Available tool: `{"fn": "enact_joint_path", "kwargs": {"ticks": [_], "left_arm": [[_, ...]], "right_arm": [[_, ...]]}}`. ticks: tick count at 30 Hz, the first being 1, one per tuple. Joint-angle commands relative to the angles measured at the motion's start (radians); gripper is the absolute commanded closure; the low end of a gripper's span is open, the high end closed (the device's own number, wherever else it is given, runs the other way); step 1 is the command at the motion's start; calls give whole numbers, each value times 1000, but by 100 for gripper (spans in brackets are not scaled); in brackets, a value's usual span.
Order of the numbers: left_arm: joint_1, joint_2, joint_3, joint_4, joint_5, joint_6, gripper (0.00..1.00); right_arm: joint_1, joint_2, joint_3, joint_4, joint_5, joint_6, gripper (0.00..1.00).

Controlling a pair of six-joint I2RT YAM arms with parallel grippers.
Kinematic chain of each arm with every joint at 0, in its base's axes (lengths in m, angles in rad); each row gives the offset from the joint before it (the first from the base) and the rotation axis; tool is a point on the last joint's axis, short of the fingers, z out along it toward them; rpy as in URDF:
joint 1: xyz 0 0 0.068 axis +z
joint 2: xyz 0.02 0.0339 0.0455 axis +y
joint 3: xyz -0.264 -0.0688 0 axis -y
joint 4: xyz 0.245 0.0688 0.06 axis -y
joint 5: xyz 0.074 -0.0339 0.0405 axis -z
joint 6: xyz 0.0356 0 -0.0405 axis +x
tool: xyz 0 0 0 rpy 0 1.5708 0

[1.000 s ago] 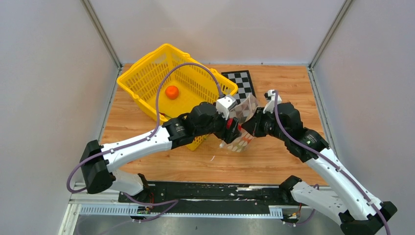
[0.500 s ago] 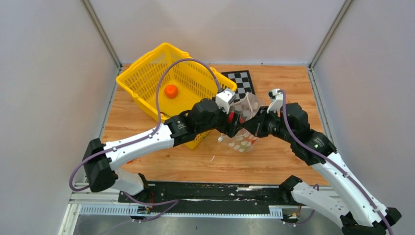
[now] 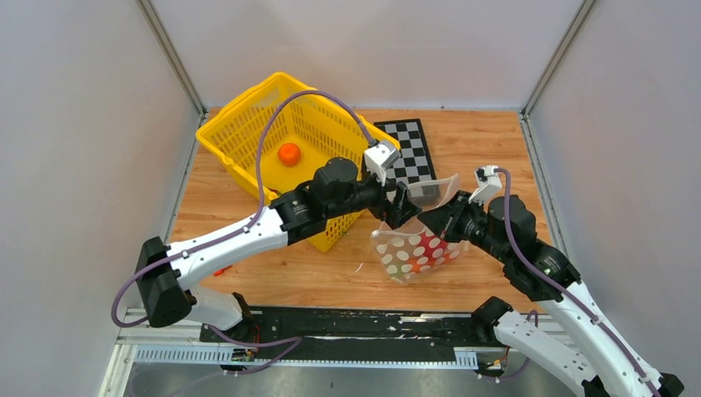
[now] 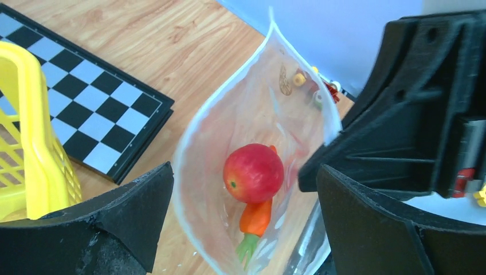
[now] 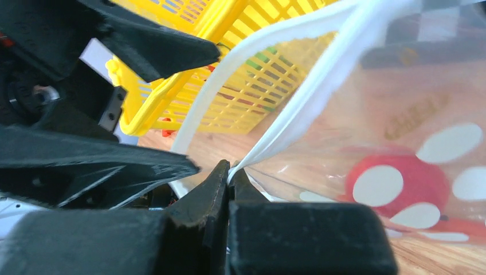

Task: Place the food in the zip-top bag and seal the zipper
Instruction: Place the fake fruit in the zipper food storage bag, then pick up the fake fruit from the bin.

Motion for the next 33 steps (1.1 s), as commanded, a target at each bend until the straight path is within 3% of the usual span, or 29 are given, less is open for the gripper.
{"fn": "enact_joint_path", "kwargs": {"ticks": [1, 4, 9, 15, 17, 26, 33], "left_arm": [[-3, -80, 23, 49, 60, 21, 0], [-4, -122, 23, 35, 48, 51, 0], [-4, -169, 32, -48, -87, 105, 0], [9, -182, 40, -152, -458, 116, 0], [38, -176, 44, -180, -517, 91, 0], [304, -120, 117, -377, -569, -42, 0], [465, 2, 208, -485, -446, -3, 0]], "right_arm": [[4, -5, 10, 56, 63, 41, 100], [3, -31, -21, 80, 109, 43, 100], [3, -19, -17, 42, 157, 9, 100], [3, -16, -28, 28, 154, -7, 100], [3, -16, -30, 25, 156, -7, 100], [3, -3, -19, 24, 151, -26, 100], [3, -1, -37, 46, 151, -21, 100]]}}
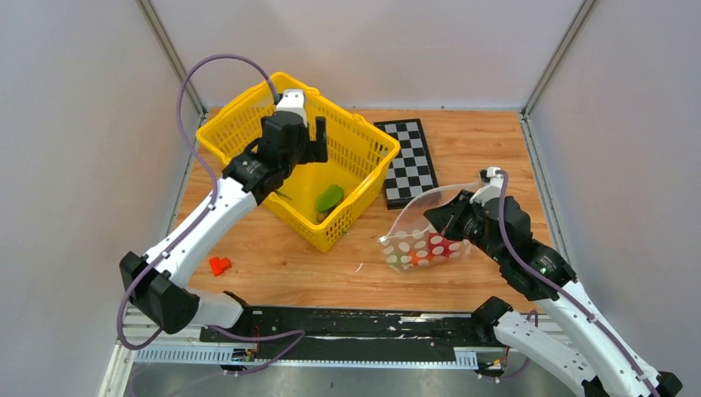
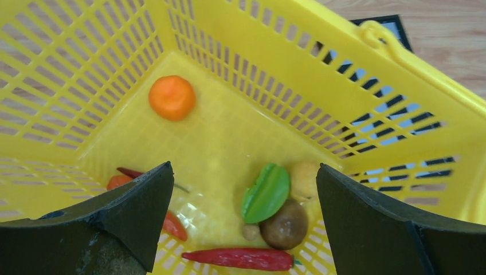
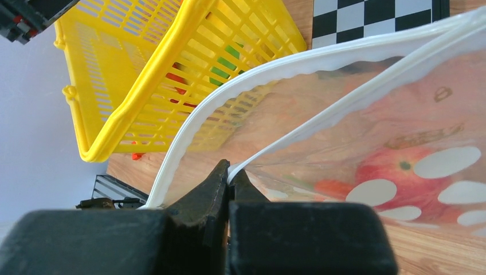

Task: Place the food in the zip-top bag and seal the zipper
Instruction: Pick up the fake fruit from the bin.

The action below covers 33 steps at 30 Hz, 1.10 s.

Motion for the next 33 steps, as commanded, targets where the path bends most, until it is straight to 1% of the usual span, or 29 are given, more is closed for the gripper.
{"fn": "enact_joint_path", "kwargs": {"ticks": [1, 5, 8, 10, 14, 17, 20, 28, 31, 33], "left_arm": [[87, 89, 82, -80, 65, 14, 0], [166, 183, 151, -119, 87, 31, 0], [201, 255, 191, -148, 57, 44, 0], [224, 306, 197, -129, 25, 61, 0], [282, 466, 257, -129, -1, 67, 0], [313, 561, 285, -92, 43, 52, 0], [336, 616, 277, 3, 65, 43, 0], [386, 669, 236, 193, 162, -14, 0], [387, 698, 231, 238, 151, -32, 0], [390, 726, 249, 225, 134, -50, 0]], "right_arm": [[3, -1, -7, 54, 5, -13, 100], [3, -2, -9, 49, 0, -19, 100], [4, -6, -11, 46, 3, -20, 100], [3, -9, -15, 44, 4, -18, 100], [3, -12, -24, 53, -6, -4, 100], [2, -6, -25, 61, -21, 6, 100], [2, -6, -35, 71, -30, 15, 100], [3, -30, -36, 59, -21, 2, 100], [4, -28, -32, 55, -24, 0, 100], [3, -28, -32, 57, -31, 1, 100]]}}
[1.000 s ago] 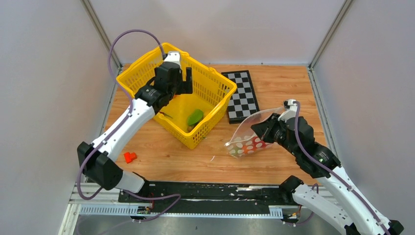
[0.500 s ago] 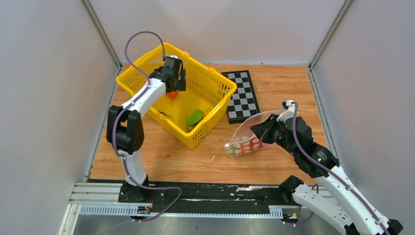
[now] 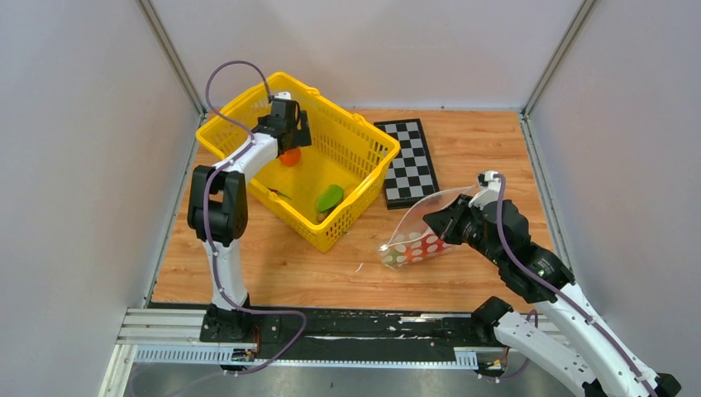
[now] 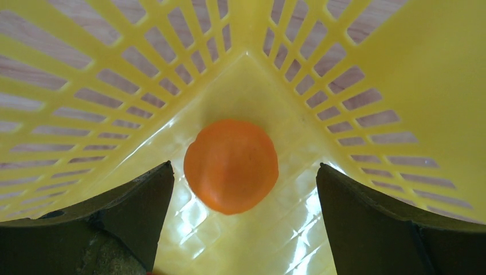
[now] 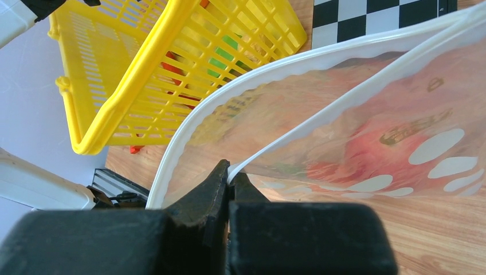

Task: Place the food in the zip-top bag and seal the zipper
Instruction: Pick up the fake fruit from the bin.

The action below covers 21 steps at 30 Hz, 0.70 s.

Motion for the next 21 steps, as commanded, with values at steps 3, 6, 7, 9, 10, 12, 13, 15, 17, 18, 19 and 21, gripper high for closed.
{"fn": "enact_joint_path", "kwargs": {"ticks": [3, 6, 7, 9, 10, 12, 13, 15, 17, 18, 19, 21], "left_arm": [[10, 84, 40, 57, -12, -68, 0], [13, 127, 63, 44, -6, -74, 0], [14, 140, 68, 40, -6, -74, 1], [15, 164, 74, 33, 14, -53, 2], [15, 172, 75, 27, 20, -50, 3], [15, 178, 65, 21, 20, -50, 11], [15, 175, 55, 28, 19, -50, 15], [15, 160, 33, 44, 14, -49, 20], [15, 137, 20, 48, 8, -44, 26], [15, 125, 13, 50, 2, -43, 30], [15, 109, 4, 54, 1, -43, 36], [15, 28, -61, 103, 36, -41, 47]], "right_arm": [[3, -15, 9, 47, -15, 0, 100], [2, -19, 7, 47, -16, 2, 100], [2, -19, 7, 46, -16, 2, 100], [3, -22, 7, 47, -15, 7, 100], [3, -23, 7, 47, -15, 8, 100], [3, -24, 6, 48, -15, 10, 100], [3, -25, 4, 48, -14, 11, 100], [2, -27, 2, 48, -15, 13, 100], [3, -27, 1, 47, -15, 14, 100], [2, -27, 1, 46, -15, 12, 100], [3, -27, 2, 45, -14, 13, 100], [2, -26, -3, 46, -11, 14, 100]]}}
